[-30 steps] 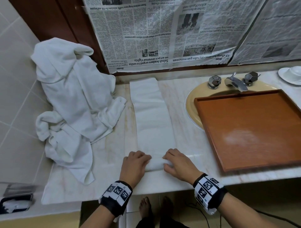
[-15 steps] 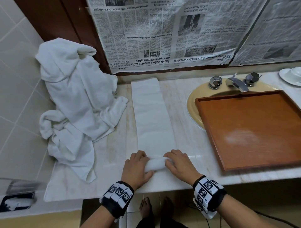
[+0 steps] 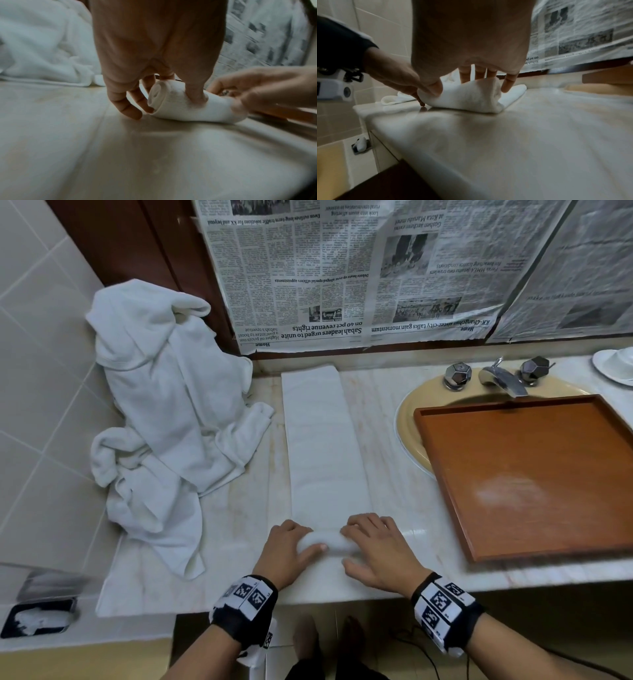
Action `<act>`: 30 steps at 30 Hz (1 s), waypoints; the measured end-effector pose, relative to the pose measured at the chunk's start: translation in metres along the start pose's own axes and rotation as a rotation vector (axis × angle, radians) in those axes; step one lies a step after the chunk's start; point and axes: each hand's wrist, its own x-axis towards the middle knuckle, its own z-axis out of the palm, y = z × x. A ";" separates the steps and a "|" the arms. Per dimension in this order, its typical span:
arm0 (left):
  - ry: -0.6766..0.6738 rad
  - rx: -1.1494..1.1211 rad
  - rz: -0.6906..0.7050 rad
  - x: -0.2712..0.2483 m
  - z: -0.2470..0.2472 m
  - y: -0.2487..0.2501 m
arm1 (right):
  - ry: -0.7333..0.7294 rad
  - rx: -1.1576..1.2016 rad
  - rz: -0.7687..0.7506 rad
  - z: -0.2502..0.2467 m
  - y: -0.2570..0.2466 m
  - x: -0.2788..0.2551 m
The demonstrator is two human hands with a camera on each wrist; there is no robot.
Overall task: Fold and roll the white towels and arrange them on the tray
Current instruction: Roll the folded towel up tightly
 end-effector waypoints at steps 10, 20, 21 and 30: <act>0.228 0.094 0.034 -0.002 0.010 0.008 | -0.146 0.044 0.155 -0.003 -0.005 0.035; 0.093 0.214 0.112 0.008 0.000 0.001 | -0.032 -0.052 0.107 -0.001 -0.004 0.038; 0.050 0.210 0.089 0.014 -0.003 0.000 | 0.006 -0.074 0.069 0.000 -0.004 0.033; 0.127 0.057 0.183 0.024 -0.014 0.002 | -0.206 -0.001 0.104 -0.005 -0.002 0.044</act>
